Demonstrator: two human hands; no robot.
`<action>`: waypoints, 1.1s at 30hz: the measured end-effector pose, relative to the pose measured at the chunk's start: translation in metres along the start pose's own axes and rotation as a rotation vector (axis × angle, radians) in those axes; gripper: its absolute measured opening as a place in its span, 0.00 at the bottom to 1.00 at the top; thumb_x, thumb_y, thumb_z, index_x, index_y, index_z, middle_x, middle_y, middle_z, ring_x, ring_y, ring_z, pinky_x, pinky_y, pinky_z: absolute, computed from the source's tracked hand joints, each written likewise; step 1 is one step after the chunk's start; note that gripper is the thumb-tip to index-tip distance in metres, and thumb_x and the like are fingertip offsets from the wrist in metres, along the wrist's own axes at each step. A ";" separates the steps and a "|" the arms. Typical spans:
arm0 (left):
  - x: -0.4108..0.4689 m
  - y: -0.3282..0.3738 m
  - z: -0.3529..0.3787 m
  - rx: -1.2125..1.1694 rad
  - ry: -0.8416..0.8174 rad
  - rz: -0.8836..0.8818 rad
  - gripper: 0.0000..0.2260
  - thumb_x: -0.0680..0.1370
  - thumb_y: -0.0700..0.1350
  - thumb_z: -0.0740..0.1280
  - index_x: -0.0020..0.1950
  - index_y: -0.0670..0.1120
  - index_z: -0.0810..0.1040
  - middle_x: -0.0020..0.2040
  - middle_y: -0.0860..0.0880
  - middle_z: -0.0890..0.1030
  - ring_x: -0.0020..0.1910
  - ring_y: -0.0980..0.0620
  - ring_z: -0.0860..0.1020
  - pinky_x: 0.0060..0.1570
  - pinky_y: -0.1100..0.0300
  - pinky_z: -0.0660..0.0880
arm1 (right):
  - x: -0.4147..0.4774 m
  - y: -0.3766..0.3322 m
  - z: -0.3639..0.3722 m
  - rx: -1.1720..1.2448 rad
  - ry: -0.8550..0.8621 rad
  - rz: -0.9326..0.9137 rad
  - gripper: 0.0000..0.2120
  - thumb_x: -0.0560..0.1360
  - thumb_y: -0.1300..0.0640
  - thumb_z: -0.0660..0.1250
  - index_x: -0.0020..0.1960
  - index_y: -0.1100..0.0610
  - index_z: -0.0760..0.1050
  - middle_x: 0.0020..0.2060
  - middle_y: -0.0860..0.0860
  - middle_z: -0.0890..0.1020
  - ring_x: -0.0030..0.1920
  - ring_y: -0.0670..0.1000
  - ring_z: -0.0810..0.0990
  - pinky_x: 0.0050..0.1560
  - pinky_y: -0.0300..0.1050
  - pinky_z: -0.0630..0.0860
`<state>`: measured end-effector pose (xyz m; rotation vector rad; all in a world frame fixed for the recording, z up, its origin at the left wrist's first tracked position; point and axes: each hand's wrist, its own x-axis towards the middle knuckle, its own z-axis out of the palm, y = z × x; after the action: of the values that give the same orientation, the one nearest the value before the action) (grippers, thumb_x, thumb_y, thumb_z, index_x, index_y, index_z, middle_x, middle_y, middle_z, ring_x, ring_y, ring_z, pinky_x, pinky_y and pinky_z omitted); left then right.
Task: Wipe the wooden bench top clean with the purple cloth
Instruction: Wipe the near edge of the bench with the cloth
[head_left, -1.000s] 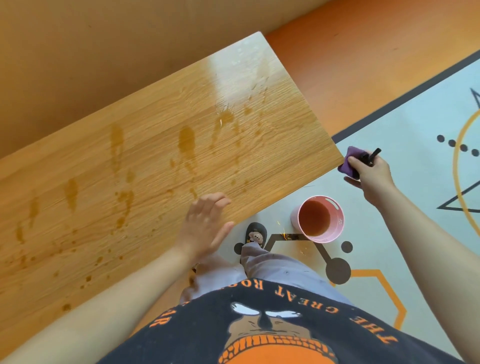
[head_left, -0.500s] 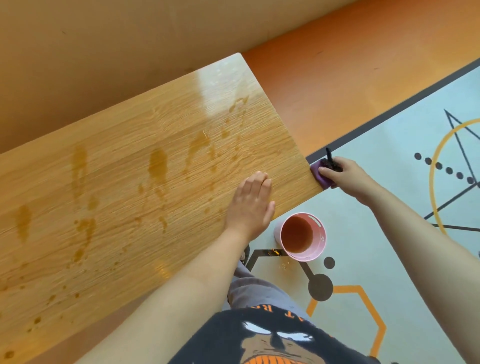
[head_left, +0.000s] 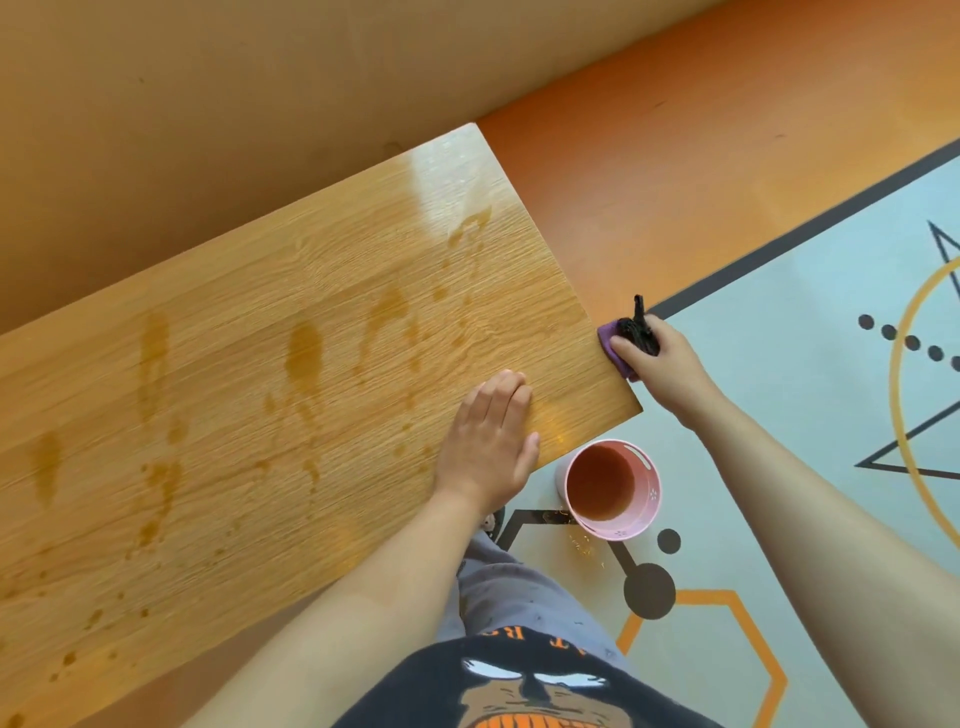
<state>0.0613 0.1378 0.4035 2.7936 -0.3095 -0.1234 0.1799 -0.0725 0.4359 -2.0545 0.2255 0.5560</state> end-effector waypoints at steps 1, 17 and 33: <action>0.000 0.000 0.000 0.004 0.004 0.000 0.24 0.76 0.53 0.57 0.68 0.42 0.63 0.68 0.46 0.66 0.70 0.46 0.63 0.71 0.50 0.61 | -0.010 0.005 -0.004 -0.018 -0.001 -0.010 0.03 0.77 0.55 0.66 0.45 0.51 0.73 0.36 0.51 0.76 0.36 0.50 0.75 0.38 0.45 0.73; 0.001 -0.001 0.003 0.005 0.051 0.009 0.24 0.75 0.52 0.61 0.67 0.41 0.65 0.67 0.46 0.65 0.69 0.45 0.64 0.70 0.50 0.59 | 0.054 -0.037 0.019 -0.058 -0.006 -0.100 0.06 0.75 0.51 0.67 0.49 0.52 0.76 0.38 0.44 0.77 0.40 0.47 0.76 0.44 0.50 0.74; 0.004 -0.002 0.001 0.013 0.030 0.012 0.24 0.76 0.53 0.59 0.68 0.41 0.64 0.67 0.45 0.65 0.69 0.45 0.64 0.70 0.50 0.59 | -0.015 0.001 -0.008 -0.164 0.002 -0.017 0.04 0.76 0.55 0.67 0.44 0.46 0.76 0.37 0.48 0.80 0.39 0.43 0.77 0.41 0.43 0.72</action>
<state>0.0656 0.1378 0.4015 2.8032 -0.3215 -0.0766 0.1685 -0.0805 0.4462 -2.2131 0.1681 0.5783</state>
